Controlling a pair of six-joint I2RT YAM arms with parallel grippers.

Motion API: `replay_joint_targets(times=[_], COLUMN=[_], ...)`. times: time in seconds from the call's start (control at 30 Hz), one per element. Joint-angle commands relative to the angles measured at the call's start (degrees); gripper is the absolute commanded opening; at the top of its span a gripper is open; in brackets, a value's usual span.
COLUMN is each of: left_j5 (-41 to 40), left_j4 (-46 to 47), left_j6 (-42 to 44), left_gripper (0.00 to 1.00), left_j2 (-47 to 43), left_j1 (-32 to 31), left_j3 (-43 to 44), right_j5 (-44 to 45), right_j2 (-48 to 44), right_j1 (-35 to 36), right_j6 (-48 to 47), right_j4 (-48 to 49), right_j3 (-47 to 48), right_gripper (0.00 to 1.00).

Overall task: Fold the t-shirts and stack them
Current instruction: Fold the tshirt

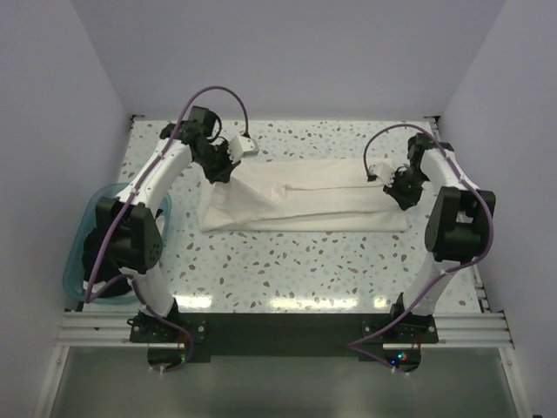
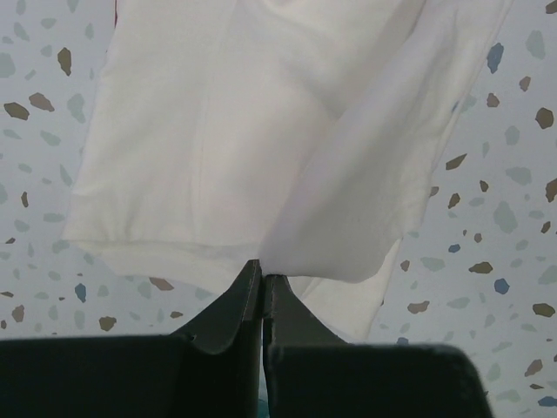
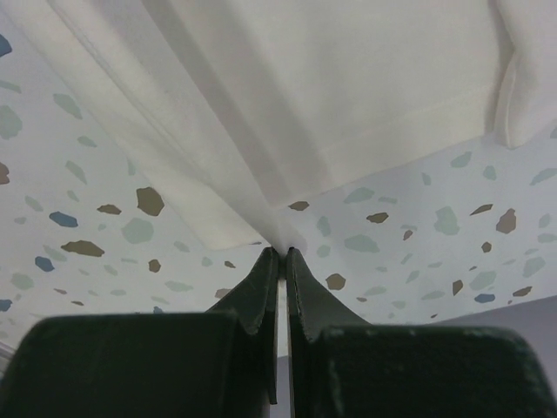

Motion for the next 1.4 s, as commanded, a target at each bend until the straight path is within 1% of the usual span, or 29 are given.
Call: replay_joint_targets(times=[0.0, 0.37, 0.6, 0.93, 1.07, 1.1, 1.13, 1.17, 1.2, 1.23, 1.27, 1.3, 1.37], left_j5=[0.13, -0.57, -0.92, -2.59, -4.08, -5.3, -5.49, -5.84, -6.37, -6.63, -5.77, -4.89, -1.55], left_j4=[2.67, 4.78, 6.54, 8.04, 10.31, 10.93, 11.29, 11.38, 12.68, 13.13, 13.31, 13.4, 12.96], left_j6=[1.14, 1.67, 1.23, 0.35, -1.05, -2.54, -3.25, -4.39, -7.18, -8.6, -10.1, -13.68, -15.73], left_gripper=[0.0, 0.0, 0.0, 0.0, 0.0, 0.01, 0.09, 0.32, 0.39, 0.43, 0.51, 0.53, 0.55], left_j2=[1.45, 5.76, 7.43, 9.89, 11.38, 12.17, 12.61, 12.88, 13.05, 12.8, 12.36, 11.66, 8.32], left_j1=[1.73, 3.23, 3.32, 3.84, 3.93, 4.02, 4.19, 4.37, 4.98, 5.6, 6.47, 8.57, 10.43], left_j3=[3.97, 6.53, 6.88, 7.05, 7.14, 7.23, 7.49, 7.84, 8.11, 8.2, 8.28, 7.85, 6.01], right_j5=[1.2, 1.99, 2.79, 4.8, 5.95, 6.3, 6.65, 6.65, 7.52, 7.53, 7.45, 7.45, 7.01], right_j2=[1.34, 6.09, 7.94, 9.61, 11.1, 11.62, 11.89, 11.89, 11.98, 11.37, 10.84, 10.23, 7.95], right_j1=[-0.05, 0.39, 2.06, 2.24, 2.41, 2.41, 2.58, 2.76, 2.76, 2.76, 2.76, 2.67, 2.67], right_j6=[0.86, 1.56, 2.53, 2.7, 3.67, 4.02, 4.37, 5.77, 6.65, 7.7, 10.32, 11.74, 16.31], right_j4=[1.51, 2.13, 3.54, 5.91, 6.97, 7.05, 7.4, 7.49, 7.14, 7.05, 6.97, 5.75, 3.98], right_j3=[3.98, 9.61, 9.7, 10.31, 11.46, 11.63, 11.98, 12.25, 12.51, 13.12, 13.48, 13.91, 14.62], right_gripper=[0.0, 0.0, 0.0, 0.0, 0.0, 0.0, 0.1, 0.2, 0.3, 0.43, 0.45, 0.48, 0.48])
